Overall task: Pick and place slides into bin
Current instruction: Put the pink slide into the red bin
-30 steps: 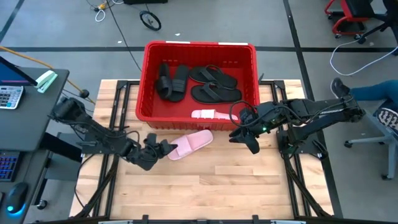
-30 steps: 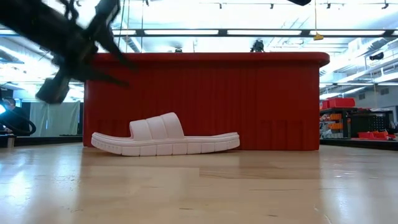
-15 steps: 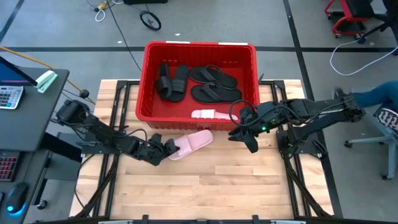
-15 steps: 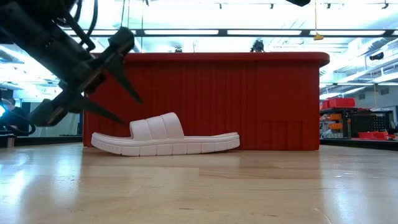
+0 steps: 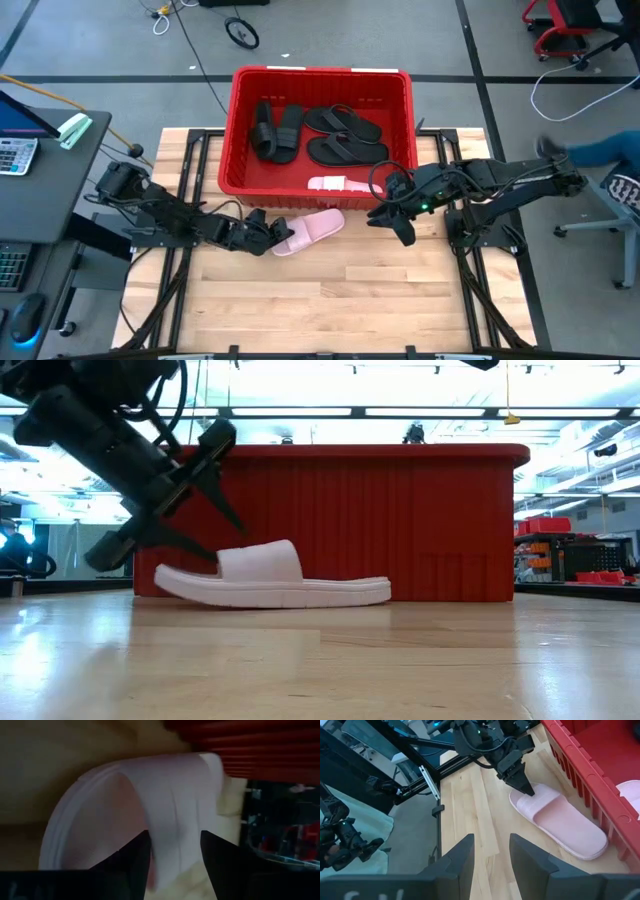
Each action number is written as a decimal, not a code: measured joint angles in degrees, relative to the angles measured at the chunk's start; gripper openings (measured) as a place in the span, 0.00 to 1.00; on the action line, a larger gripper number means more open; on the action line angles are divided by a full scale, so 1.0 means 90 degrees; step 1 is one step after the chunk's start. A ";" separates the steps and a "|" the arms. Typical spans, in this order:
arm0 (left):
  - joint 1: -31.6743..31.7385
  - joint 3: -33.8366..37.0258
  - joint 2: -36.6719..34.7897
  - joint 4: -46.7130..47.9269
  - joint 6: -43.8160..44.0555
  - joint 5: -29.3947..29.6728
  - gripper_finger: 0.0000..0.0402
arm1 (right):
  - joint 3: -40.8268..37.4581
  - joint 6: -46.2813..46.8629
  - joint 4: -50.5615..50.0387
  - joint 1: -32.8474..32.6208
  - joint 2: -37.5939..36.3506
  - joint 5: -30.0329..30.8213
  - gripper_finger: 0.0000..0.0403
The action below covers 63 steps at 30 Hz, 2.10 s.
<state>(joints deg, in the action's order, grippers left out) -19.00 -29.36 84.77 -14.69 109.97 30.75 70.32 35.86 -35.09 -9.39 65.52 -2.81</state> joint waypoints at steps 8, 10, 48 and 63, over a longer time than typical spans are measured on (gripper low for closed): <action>0.0285 0.0000 0.0091 -0.0242 -0.0508 0.0006 0.44 | 0.0000 0.0058 0.0000 -0.0002 0.0000 0.0000 0.32; 0.0341 0.0000 0.0201 -0.0330 -0.0512 0.0008 0.43 | 0.0000 0.0061 0.0000 -0.0018 0.0000 0.0000 0.32; -0.0429 -0.2612 0.1027 -0.3666 -0.4564 -0.0242 0.03 | -0.0005 0.0220 -0.0696 -0.0012 -0.0651 -0.0430 0.31; -0.0236 -0.6140 0.1025 0.1666 -0.6003 -0.0225 0.03 | -0.0002 0.0945 -0.1376 -0.0022 -0.2095 -0.0742 0.29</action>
<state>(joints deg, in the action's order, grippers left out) -21.12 -84.62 94.00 0.31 55.94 28.73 70.30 44.36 -47.47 -9.58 46.66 -9.48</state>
